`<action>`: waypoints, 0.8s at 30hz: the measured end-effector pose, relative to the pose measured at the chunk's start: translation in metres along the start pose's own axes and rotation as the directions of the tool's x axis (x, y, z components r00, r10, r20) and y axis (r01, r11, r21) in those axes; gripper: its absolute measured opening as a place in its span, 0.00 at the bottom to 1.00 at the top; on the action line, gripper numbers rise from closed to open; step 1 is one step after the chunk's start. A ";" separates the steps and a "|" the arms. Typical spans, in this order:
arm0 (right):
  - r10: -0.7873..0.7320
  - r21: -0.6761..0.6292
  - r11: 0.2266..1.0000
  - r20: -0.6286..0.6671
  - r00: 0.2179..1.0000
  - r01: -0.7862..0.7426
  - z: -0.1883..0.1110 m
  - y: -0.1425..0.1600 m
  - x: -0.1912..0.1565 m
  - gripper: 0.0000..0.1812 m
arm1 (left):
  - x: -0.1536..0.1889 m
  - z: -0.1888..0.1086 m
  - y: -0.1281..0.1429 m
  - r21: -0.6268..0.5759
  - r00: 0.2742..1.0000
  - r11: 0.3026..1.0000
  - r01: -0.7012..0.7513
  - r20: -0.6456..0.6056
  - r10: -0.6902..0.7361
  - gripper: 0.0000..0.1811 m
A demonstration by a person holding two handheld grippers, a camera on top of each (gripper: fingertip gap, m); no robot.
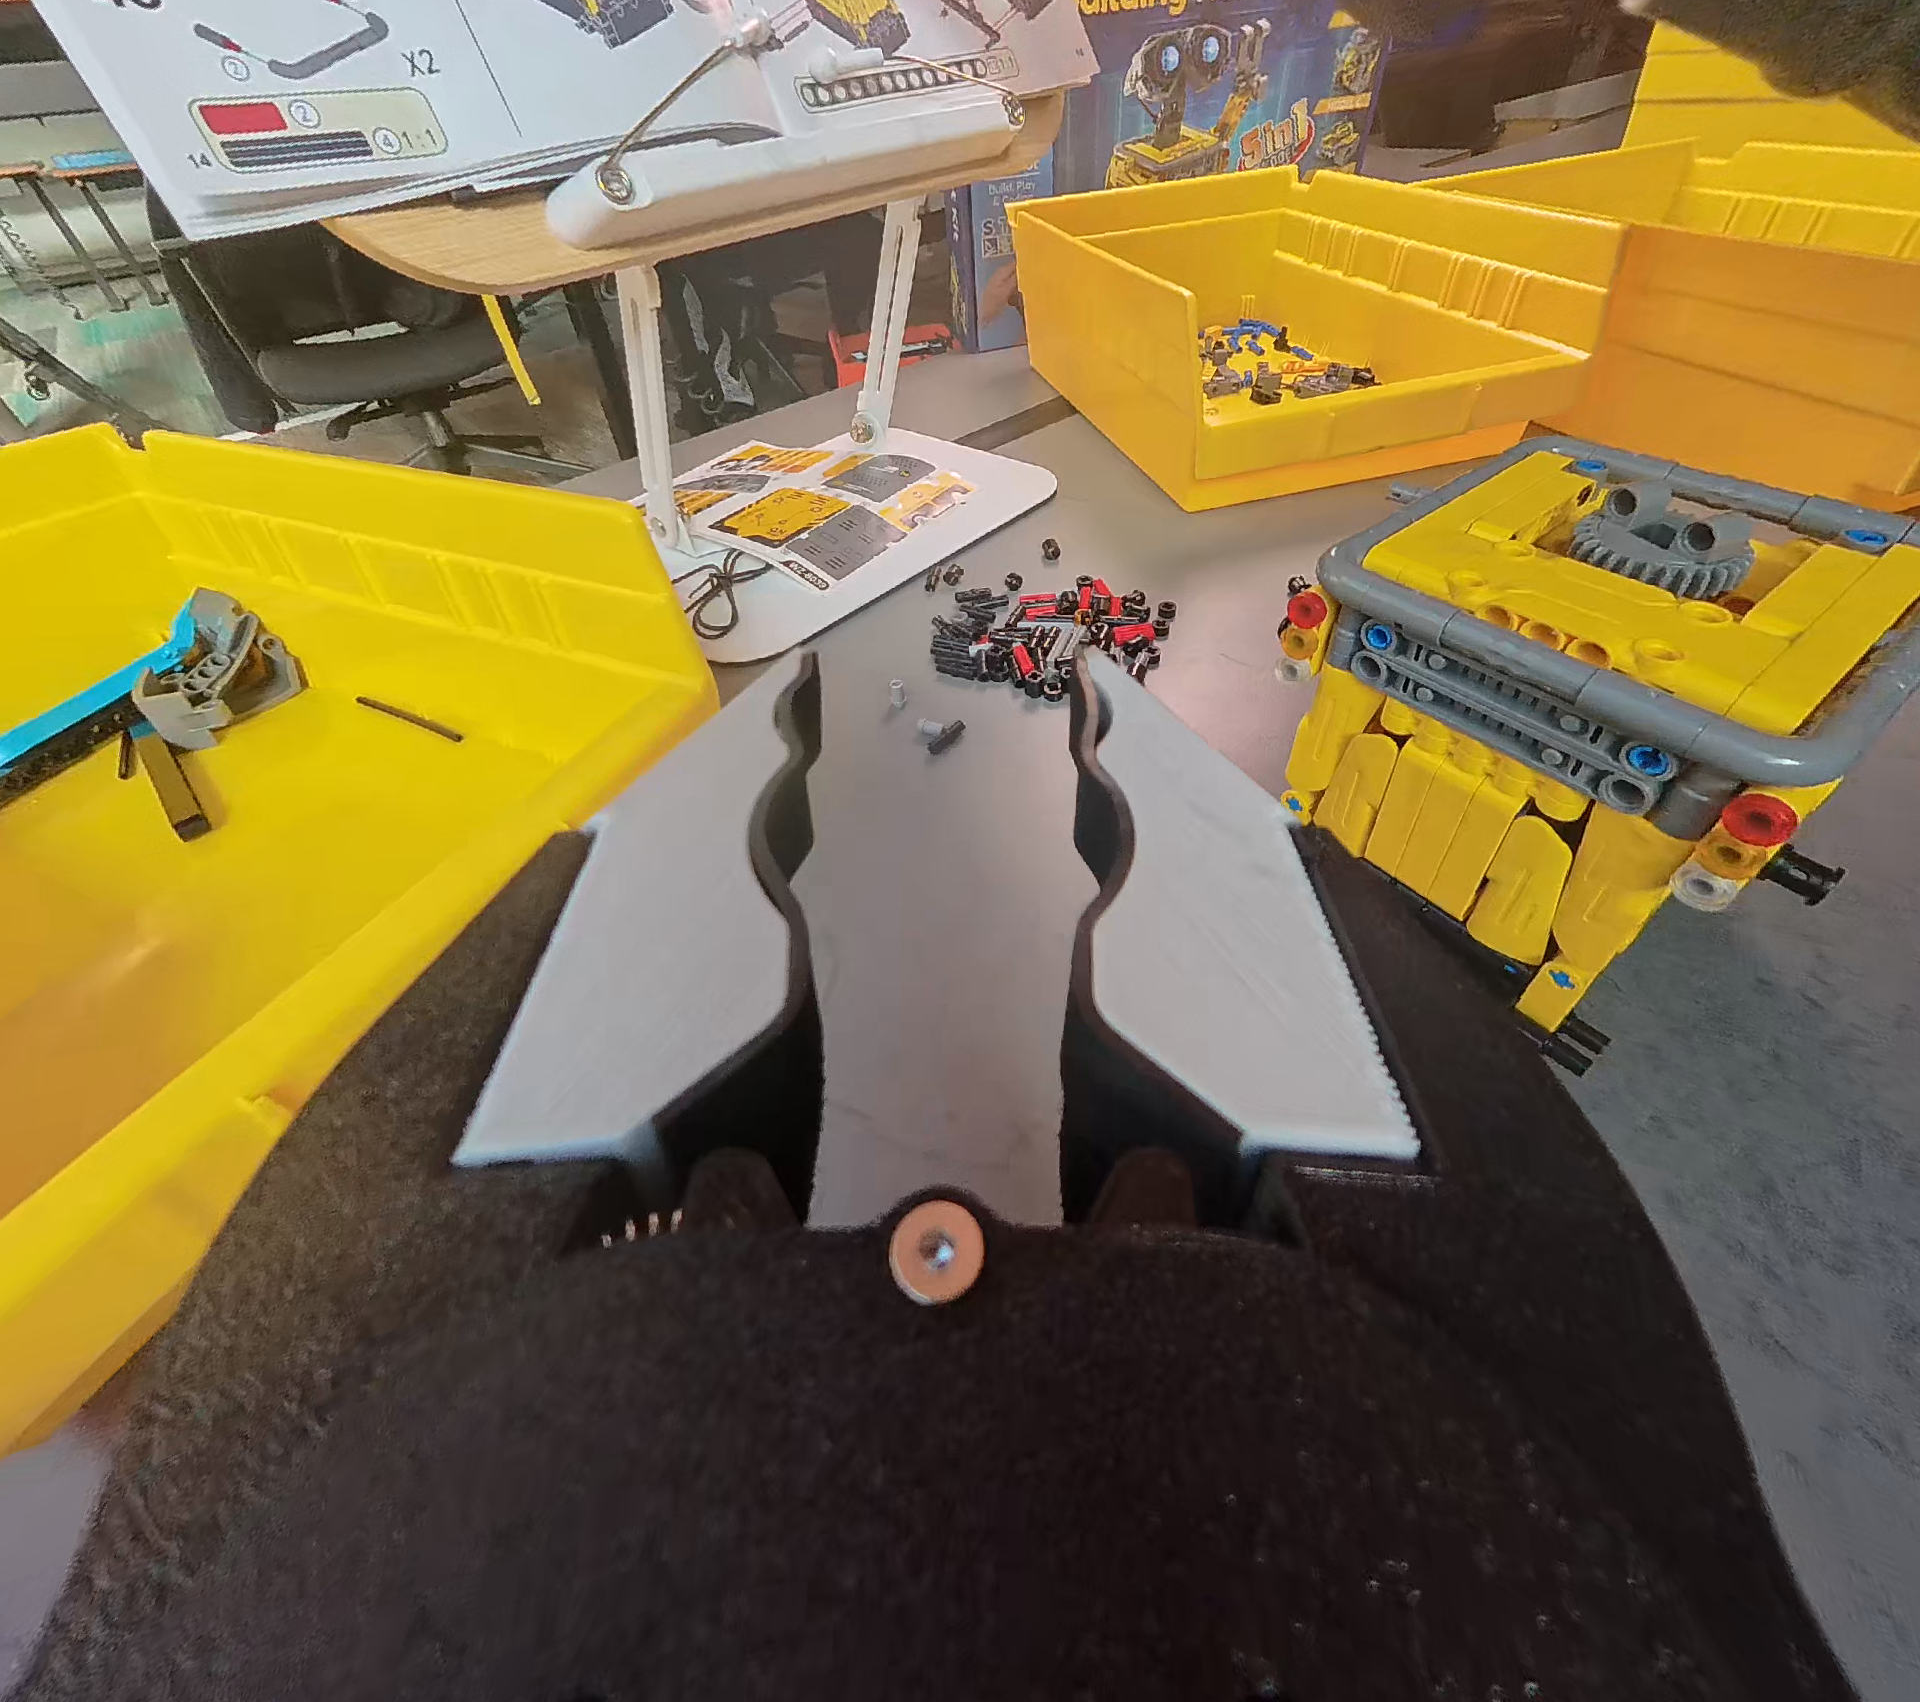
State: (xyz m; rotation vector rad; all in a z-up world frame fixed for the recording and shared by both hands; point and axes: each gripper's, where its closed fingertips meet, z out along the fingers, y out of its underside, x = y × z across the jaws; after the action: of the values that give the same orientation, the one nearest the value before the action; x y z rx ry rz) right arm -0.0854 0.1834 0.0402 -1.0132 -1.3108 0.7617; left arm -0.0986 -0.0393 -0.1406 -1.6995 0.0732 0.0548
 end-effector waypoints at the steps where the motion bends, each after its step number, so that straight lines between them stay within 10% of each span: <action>1: 0.002 -0.008 1.000 0.019 1.000 -0.002 -0.016 0.000 -0.008 0.09 | 0.001 0.000 0.001 -0.003 1.000 1.000 0.000 -0.001 0.000 0.26; 13: -0.140 -0.405 0.903 0.028 0.990 0.140 -0.207 0.121 -0.005 0.10 | 0.003 0.003 0.006 -0.021 1.000 1.000 0.022 -0.008 -0.022 0.26; 24: 0.038 -0.756 0.421 0.566 0.823 0.501 -0.204 0.259 -0.022 0.25 | 0.004 0.006 0.009 -0.040 1.000 0.999 0.001 0.007 -0.001 0.26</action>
State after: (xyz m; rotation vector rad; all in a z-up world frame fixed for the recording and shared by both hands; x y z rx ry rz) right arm 0.1374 0.2331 -0.1990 -1.4314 -2.4224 -0.0106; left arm -0.0951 -0.0350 -0.1504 -1.7396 0.0666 0.0616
